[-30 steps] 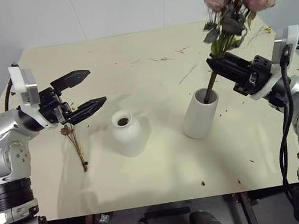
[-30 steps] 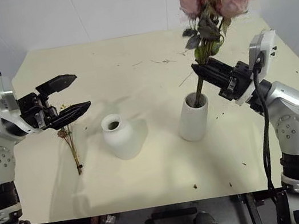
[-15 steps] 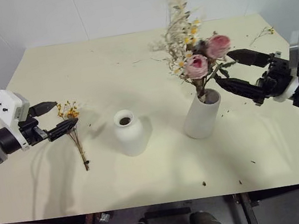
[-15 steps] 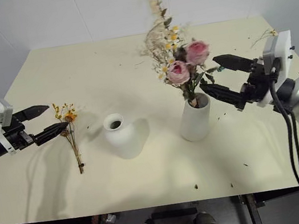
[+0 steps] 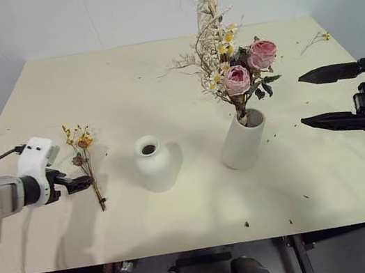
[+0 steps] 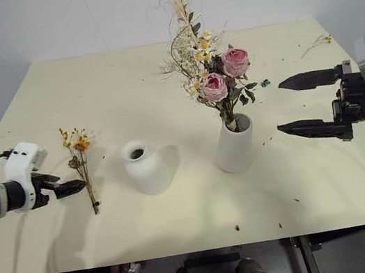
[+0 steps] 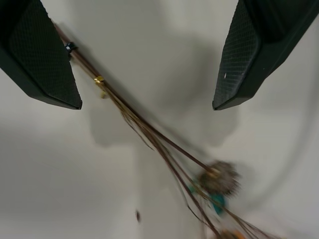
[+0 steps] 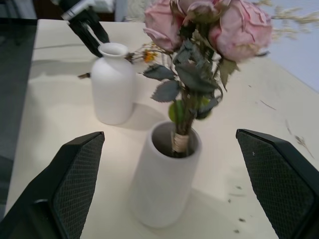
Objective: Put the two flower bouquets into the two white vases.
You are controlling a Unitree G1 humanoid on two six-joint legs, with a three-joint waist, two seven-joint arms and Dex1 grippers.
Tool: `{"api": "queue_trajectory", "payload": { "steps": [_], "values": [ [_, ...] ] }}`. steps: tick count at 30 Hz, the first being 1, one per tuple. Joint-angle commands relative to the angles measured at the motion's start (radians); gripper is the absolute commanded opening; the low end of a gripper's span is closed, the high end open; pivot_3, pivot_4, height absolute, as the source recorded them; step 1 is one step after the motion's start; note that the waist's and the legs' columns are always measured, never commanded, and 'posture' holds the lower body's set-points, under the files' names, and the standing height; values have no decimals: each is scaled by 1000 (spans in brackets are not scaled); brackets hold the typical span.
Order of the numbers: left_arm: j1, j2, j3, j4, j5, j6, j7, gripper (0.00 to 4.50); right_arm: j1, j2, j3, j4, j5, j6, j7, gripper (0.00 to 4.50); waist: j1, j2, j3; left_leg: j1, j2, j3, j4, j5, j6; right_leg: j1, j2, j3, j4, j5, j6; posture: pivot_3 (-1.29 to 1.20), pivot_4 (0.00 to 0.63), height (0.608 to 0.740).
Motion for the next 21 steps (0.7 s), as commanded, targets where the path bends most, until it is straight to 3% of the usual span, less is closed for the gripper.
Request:
{"api": "queue_trajectory", "payload": {
  "steps": [1, 10, 13, 21],
  "values": [
    [-38, -28, -11, 9, 38, 68, 69, 4500, -22, -18, -12, -50, 37, 11, 21, 4466, 1, 0, 0, 0, 0, 0, 0, 0, 0, 0, 0, 0, 0, 0, 0, 0, 150, 740],
    [-128, -190, -6, 169, 55, 46, 126, 4500, -33, 5, 20, -101, 64, 10, 38, 4466, 5, 0, 0, 0, 0, 0, 4, 0, -1, 1, 0, 0, 1, 1, 1, 0, 150, 740],
    [-134, -177, -20, 179, 55, 35, 105, 3906, -36, 8, 8, -83, 59, -5, 30, 4500, 5, 1, -1, 1, 0, 0, 6, 0, -1, 2, 0, 0, 1, 1, 1, 0, 150, 740],
    [-153, -151, -33, 229, 75, -15, 75, 1504, -4, 1, -38, -27, 53, -26, 39, 4500, 6, 1, -1, 0, 0, 0, 7, -1, -1, 2, 0, 0, 1, 2, 1, 0, 150, 740]
  ]
}}
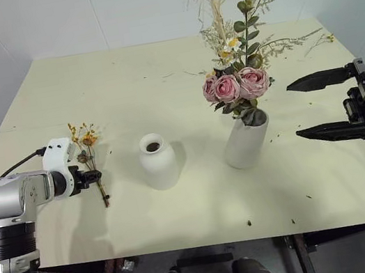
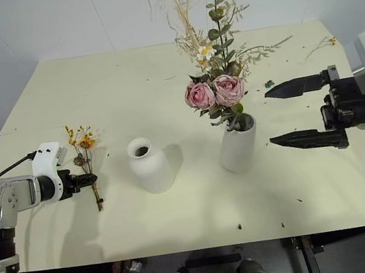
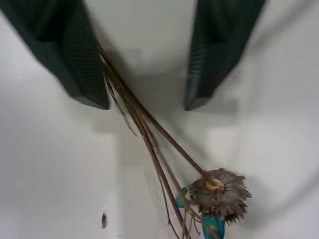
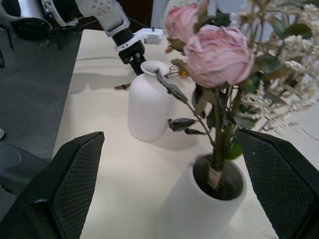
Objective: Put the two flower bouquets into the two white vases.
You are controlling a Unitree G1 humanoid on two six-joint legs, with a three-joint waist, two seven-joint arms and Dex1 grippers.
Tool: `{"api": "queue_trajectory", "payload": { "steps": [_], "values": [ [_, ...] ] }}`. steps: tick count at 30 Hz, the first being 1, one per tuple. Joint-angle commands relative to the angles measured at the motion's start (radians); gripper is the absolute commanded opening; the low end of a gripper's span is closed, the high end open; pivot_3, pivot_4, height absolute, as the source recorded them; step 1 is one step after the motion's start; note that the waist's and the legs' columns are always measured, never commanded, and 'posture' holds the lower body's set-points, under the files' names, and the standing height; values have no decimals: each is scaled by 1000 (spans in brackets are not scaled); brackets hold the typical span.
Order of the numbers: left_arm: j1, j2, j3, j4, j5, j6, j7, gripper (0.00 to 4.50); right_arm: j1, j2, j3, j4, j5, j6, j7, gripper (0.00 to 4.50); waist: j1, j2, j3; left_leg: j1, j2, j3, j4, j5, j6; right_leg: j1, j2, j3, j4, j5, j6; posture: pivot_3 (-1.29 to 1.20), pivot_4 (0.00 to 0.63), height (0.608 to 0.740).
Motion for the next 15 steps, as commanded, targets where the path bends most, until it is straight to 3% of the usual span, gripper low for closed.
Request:
{"api": "queue_trajectory", "payload": {
  "steps": [1, 5, 11, 14, 15],
  "values": [
    [-8, 11, -16, 29, 7, -19, -29, 1183, 13, -7, -68, 4, 18, -14, 13, 4500, 1, 0, 0, 0, 0, 0, 0, 0, 0, 0, 0, 0, 0, 0, 0, 0, 150, 740],
    [-19, -5, 0, 44, 18, -44, -19, 32, 47, -6, -89, -19, 42, 22, -3, 4500, 1, 0, 0, 0, 0, 0, 0, 0, 0, 0, 0, 0, 0, 0, 0, 0, 150, 740],
    [-50, -74, 111, 36, -4, -99, 5, 32, 85, 17, -101, -33, 39, 13, -37, 4500, 0, -1, 0, -1, 0, 0, 1, 0, 0, 0, 0, 0, 0, 0, 1, 0, 150, 740],
    [-57, -107, 181, 35, -25, -191, 12, 32, 79, 30, -98, -23, 32, 5, -53, 4500, -6, -1, 0, -1, 0, 0, 1, -1, 0, 0, 0, 0, 0, 0, 1, 0, 150, 740],
    [-63, -143, 240, 34, -58, -311, -13, 32, 79, 35, -95, -22, 30, 2, -57, 4500, -6, -1, 0, -1, 0, 0, 1, -1, 0, 0, 0, 0, 0, 0, 1, 0, 150, 740]
  ]
}}
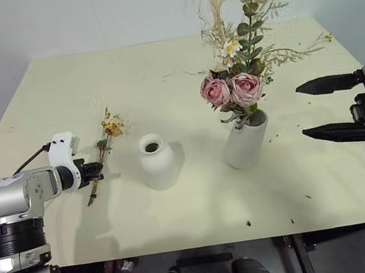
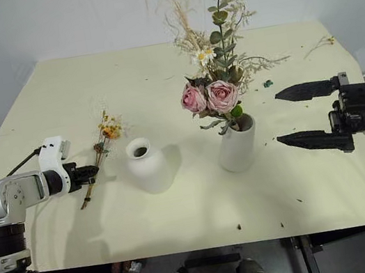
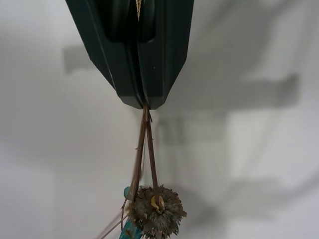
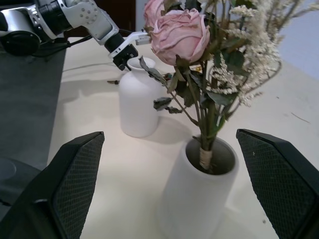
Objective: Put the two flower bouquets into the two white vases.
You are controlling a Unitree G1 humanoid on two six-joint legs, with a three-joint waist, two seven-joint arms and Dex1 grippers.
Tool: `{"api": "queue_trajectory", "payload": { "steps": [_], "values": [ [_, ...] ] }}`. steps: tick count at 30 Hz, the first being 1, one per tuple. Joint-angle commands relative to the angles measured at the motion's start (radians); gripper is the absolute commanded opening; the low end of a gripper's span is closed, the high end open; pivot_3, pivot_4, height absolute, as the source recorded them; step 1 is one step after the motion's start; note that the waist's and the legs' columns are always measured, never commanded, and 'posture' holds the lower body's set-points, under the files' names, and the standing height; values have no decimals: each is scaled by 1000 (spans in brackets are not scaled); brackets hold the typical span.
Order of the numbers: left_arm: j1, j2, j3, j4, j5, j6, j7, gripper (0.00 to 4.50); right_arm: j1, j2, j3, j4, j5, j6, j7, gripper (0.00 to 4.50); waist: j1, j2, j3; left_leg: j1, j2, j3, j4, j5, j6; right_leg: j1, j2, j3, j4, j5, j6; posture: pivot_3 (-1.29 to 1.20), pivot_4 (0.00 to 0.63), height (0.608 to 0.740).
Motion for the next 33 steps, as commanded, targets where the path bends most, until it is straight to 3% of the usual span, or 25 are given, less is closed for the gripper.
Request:
{"api": "queue_trajectory", "payload": {
  "steps": [1, 3, 5, 11, 13, 25, 33],
  "values": [
    [-39, -61, 156, -21, -73, -263, -40, 32, -7, 17, -27, -11, 8, -17, -18, 4500, 1, 0, 0, 0, 0, 0, 0, 0, 0, 0, 0, 0, 0, 0, 0, 0, 150, 740],
    [-60, -135, 267, -62, -155, -488, -99, 32, -8, 28, -19, -10, 2, -24, -24, 4500, 4, 0, 0, 0, 0, 0, 0, 0, -1, 0, 0, -1, 0, 0, 0, 0, 150, 740],
    [-98, -179, 328, -99, -257, -543, -140, 32, -15, 42, -9, -8, -4, -29, -33, 4500, 5, -1, 0, -2, 0, 0, 2, 0, -1, 0, 0, -1, -1, 0, 0, 0, 150, 740],
    [-115, -267, 382, -243, -633, -465, -244, 32, -40, 80, 16, 6, -20, -37, -49, 4500, 2, -1, 0, -3, 0, 2, 4, -1, -2, 0, 0, 0, -3, 1, 2, 0, 150, 740],
    [-96, -278, 352, -265, -678, -438, -240, 32, -46, 94, 25, 8, -22, -40, -54, 4500, 2, -1, 0, -3, 1, 1, 4, -1, -2, 0, 0, 0, -3, 1, 2, 0, 150, 740],
    [-34, -313, 169, -266, -663, -492, -295, 32, -45, 121, 26, -2, -25, -36, -87, 4500, 1, -1, 0, -3, 1, 1, 7, -2, 0, 1, 2, 1, -2, 2, 2, 0, 150, 740],
    [46, -293, 98, -234, -551, -624, -401, 32, -14, 119, 3, -36, -6, -22, -127, 4500, 4, -1, 0, -3, 1, 1, 6, -3, 1, 1, 2, 2, -4, 2, 2, 0, 150, 740]
  ]
}}
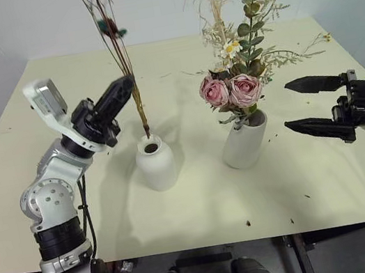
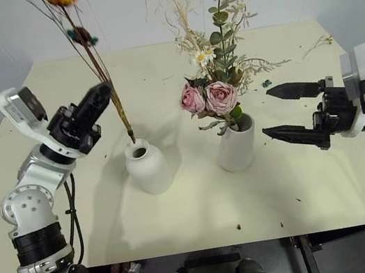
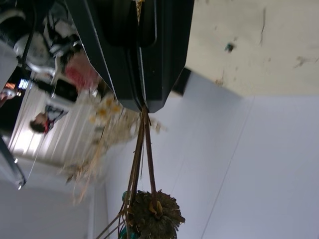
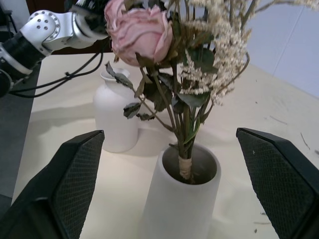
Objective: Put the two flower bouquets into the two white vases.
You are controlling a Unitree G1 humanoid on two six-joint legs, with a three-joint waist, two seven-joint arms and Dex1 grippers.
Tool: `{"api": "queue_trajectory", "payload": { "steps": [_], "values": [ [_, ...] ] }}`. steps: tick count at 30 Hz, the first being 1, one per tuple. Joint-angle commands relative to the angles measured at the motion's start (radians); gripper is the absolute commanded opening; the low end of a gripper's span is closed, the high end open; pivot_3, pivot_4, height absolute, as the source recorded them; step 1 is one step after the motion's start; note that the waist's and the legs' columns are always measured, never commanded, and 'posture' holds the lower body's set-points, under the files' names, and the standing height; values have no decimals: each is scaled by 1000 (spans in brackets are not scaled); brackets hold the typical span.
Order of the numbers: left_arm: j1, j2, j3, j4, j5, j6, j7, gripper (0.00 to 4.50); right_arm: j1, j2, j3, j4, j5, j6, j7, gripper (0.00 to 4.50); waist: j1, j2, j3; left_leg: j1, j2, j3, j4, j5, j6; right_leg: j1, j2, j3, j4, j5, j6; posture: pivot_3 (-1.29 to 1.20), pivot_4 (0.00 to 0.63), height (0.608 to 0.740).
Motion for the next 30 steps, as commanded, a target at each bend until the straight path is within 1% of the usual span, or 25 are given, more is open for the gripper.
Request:
{"api": "queue_trajectory", "payload": {
  "steps": [1, 4, 8, 12, 16, 20, 25, 26, 29, 30],
  "values": [
    [14, 1, -12, 4, 49, -97, -47, 32, 0, 0, -45, -38, 29, 3, -22, 4500, 1, 0, 0, 0, 0, 0, 0, 0, 0, 0, 0, 0, 0, 0, 0, 0, 150, 740],
    [32, -22, -25, 28, 79, -159, -74, 32, 3, 2, -47, -44, 34, 8, -37, 4500, 2, 0, 0, 0, 0, 0, 0, 0, 0, 0, 0, 0, -1, 0, 0, 0, 150, 740],
    [61, -37, -55, 27, 93, -186, -104, 32, -1, -3, -46, -46, 41, 15, -46, 4500, 0, 0, 0, 0, 0, 0, 0, -1, 1, 0, 0, 0, -2, 0, 0, 0, 150, 740],
    [105, -42, -69, 15, 95, -204, -123, 32, -17, -8, -43, -34, 41, 17, -49, 4500, 0, 0, 0, 0, 0, 0, 0, -1, 2, 0, 0, 0, -2, 0, 0, 0, 150, 740],
    [142, -22, -71, -16, 73, -180, -129, 32, -29, -8, -36, -29, 40, 18, -53, 4500, 1, 0, 0, 0, 0, 0, 0, -1, 2, 0, 0, 0, -3, 0, 0, 0, 150, 740],
    [179, 52, -46, -49, 64, -126, -103, 945, -33, -7, -36, -21, 36, 14, -50, 4500, -1, 0, 0, -1, 1, 0, -1, -2, 2, 0, 0, 0, -3, 0, 0, 0, 150, 740],
    [195, 121, -42, -84, 54, -101, -132, 2494, -32, 4, -28, -15, 30, 3, -50, 4500, 0, 0, 0, -1, 1, 0, -1, -2, 3, 0, 0, 0, -3, 0, 0, 0, 150, 740],
    [192, 130, -40, -82, 69, -119, -136, 2773, -34, 6, -26, -13, 28, 1, -51, 4500, 0, 0, 0, -1, 1, 0, -1, -2, 3, 0, 0, 0, -4, 0, 0, 0, 150, 740],
    [197, 223, -53, -61, 170, -195, -209, 3767, -37, 12, -23, 2, 20, -10, -45, 4500, -2, 0, 0, -1, 1, 0, -1, -2, 3, 0, 1, 0, -4, 0, -1, 0, 150, 740],
    [199, 258, -46, -49, 175, -185, -227, 4051, -38, 14, -23, 12, 16, -15, -39, 4500, -2, 0, 0, -1, 1, 0, -1, -2, 3, 0, 1, 0, -4, 0, -1, 0, 150, 740]
  ]
}}
